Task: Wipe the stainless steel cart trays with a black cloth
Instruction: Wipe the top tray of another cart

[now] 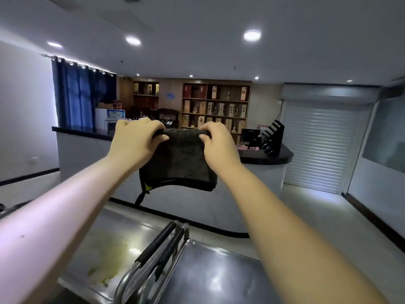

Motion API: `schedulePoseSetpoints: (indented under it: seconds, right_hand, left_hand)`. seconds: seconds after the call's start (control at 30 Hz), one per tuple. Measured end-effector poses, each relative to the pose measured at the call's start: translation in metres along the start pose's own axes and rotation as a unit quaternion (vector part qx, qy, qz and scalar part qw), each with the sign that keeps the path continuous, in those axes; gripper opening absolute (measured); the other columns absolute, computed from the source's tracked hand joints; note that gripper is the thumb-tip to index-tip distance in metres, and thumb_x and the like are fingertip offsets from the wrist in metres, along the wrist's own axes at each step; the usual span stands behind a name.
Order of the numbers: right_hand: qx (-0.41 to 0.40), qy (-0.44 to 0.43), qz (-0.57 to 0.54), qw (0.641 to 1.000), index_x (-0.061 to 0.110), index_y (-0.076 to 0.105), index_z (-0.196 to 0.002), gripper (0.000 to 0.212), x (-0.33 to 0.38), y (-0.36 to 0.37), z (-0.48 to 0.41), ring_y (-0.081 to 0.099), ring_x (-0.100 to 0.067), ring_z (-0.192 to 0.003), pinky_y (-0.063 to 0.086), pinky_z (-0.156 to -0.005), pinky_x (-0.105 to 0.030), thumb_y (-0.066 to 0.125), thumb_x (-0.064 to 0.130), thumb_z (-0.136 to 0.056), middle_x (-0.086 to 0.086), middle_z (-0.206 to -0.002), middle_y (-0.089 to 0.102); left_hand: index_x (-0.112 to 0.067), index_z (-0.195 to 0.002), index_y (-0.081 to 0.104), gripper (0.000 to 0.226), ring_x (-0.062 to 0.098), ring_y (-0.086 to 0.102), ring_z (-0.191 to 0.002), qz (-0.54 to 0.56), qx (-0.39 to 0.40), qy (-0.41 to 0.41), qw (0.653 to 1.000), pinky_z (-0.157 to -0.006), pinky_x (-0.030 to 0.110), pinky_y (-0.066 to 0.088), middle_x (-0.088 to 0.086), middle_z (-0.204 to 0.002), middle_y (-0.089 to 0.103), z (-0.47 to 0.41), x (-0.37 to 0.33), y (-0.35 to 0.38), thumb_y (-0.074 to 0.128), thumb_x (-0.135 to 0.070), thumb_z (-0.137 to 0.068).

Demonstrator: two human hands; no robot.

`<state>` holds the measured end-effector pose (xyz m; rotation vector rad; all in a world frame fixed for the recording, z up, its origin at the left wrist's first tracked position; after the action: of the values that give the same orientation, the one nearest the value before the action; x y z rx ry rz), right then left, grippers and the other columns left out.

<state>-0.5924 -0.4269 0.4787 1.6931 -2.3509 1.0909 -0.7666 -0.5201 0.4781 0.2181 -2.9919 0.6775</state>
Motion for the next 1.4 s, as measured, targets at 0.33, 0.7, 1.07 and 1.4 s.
schedulePoseSetpoints:
  seconds: [0.33, 0.7, 1.07, 1.4]
  right_hand:
    - [-0.009, -0.015, 0.09, 0.996, 0.02, 0.065, -0.112, 0.018, 0.074, 0.116, -0.046, 0.056, -0.021, -0.107, 0.048, -0.092, -0.041, 0.056, 0.025, -0.097, 0.001, -0.111, 0.063]
    - [-0.031, -0.062, 0.15, 0.986, 0.022, 0.064, -0.11, 0.016, 0.114, 0.245, -0.125, 0.053, -0.015, -0.1, 0.045, -0.084, -0.034, 0.057, 0.027, -0.096, 0.003, -0.107, 0.064]
    - [0.03, -0.15, 0.196, 0.969, 0.016, 0.068, -0.108, 0.02, 0.072, 0.368, -0.19, 0.051, -0.019, -0.1, 0.043, -0.088, -0.036, 0.056, 0.027, -0.096, 0.001, -0.102, 0.065]
    - [0.115, -0.152, 0.273, 0.943, 0.018, 0.067, -0.107, 0.021, 0.012, 0.517, -0.185, 0.053, -0.018, -0.097, 0.041, -0.084, -0.03, 0.053, 0.03, -0.098, 0.002, -0.104, 0.066]
  left_hand:
    - [-0.018, -0.103, 0.065, 0.033, 0.028, 0.059, -0.092, 0.007, 0.03, -0.009, 0.999, -0.087, 0.044, 0.034, 0.002, -0.098, 0.065, 0.006, 0.16, 0.013, 0.054, -0.048, -0.094]
    - [-0.024, -0.104, 0.062, 0.044, 0.02, 0.058, -0.09, -0.021, 0.034, 0.012, 0.999, -0.087, 0.043, 0.034, -0.004, -0.097, 0.063, -0.014, 0.317, 0.057, 0.038, -0.059, -0.092]
    - [-0.023, -0.097, 0.06, 0.043, 0.02, 0.061, -0.085, -0.133, 0.074, 0.058, 0.987, -0.082, 0.04, 0.036, -0.004, -0.091, 0.064, -0.017, 0.409, 0.176, 0.032, -0.056, -0.092]
    - [-0.015, -0.084, 0.068, 0.034, 0.024, 0.062, -0.066, -0.046, 0.078, 0.077, 0.993, -0.076, 0.039, 0.042, 0.002, -0.075, 0.065, 0.053, 0.486, 0.305, 0.055, -0.047, -0.088]
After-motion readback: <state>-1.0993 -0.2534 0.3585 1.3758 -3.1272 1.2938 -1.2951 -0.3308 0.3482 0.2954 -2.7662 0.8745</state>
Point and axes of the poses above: each hand's wrist, its own z-axis away from the middle knuckle, its own y-axis out of the palm, x = y × z, the point moved 4 cm from there along -z, towards the middle knuckle
